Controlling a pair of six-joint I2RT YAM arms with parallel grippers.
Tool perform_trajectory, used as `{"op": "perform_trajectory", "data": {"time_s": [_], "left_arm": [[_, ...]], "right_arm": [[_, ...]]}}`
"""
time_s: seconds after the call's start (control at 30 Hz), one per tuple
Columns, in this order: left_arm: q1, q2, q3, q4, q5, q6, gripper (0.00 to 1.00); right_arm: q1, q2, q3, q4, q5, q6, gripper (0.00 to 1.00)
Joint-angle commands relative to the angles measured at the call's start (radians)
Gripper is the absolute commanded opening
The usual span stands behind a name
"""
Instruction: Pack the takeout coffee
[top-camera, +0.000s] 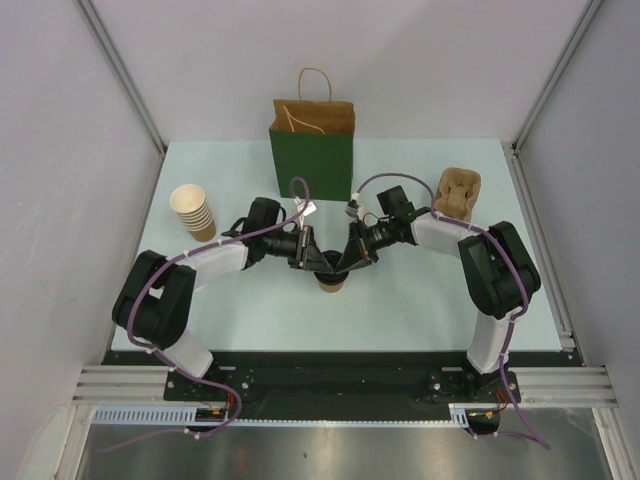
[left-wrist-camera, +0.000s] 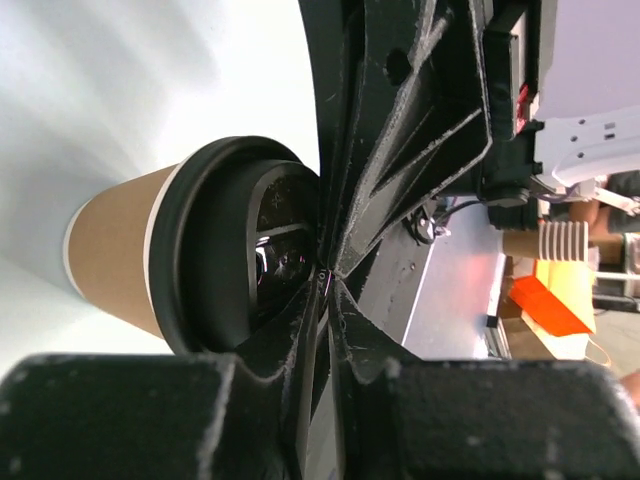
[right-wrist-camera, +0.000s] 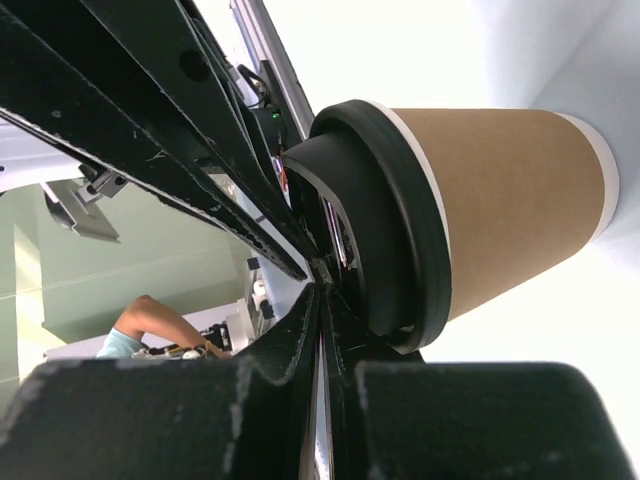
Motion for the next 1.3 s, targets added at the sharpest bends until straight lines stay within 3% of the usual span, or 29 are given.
{"op": "perform_trajectory", "data": {"time_s": [0.0,0.47,0.7,0.8,1.1,1.27], "left_arm": [[0.009,0.068,-0.019,-0.004,-0.034,0.021,0.15],[0.091,0.25,-0.006,-0.021,-0.031,0.035,0.12],[0.091,0.269,-0.019,-0.006,-0.024,0.029,0.12],[0.088,0.248,-0.017,-0.003,0.007,0.03,0.12],[0.069,-0.021,0.004,-0.004,0.156,0.024,0.23],[0.068,-0.095,0.073,-0.044,0.122,0.03,0.23]], "right_arm": [[-0.013,0.049,-0.025,0.0,0.047,-0.048,0.06],[-0.038,0.141,-0.025,0.037,0.036,0.004,0.06],[-0.039,0.176,-0.025,0.031,0.05,0.018,0.06],[-0.036,0.158,-0.023,0.043,0.032,0.015,0.06],[0.034,-0.053,-0.023,0.068,-0.051,-0.016,0.14],[0.033,-0.1,-0.02,0.071,-0.063,-0.013,0.17]]}}
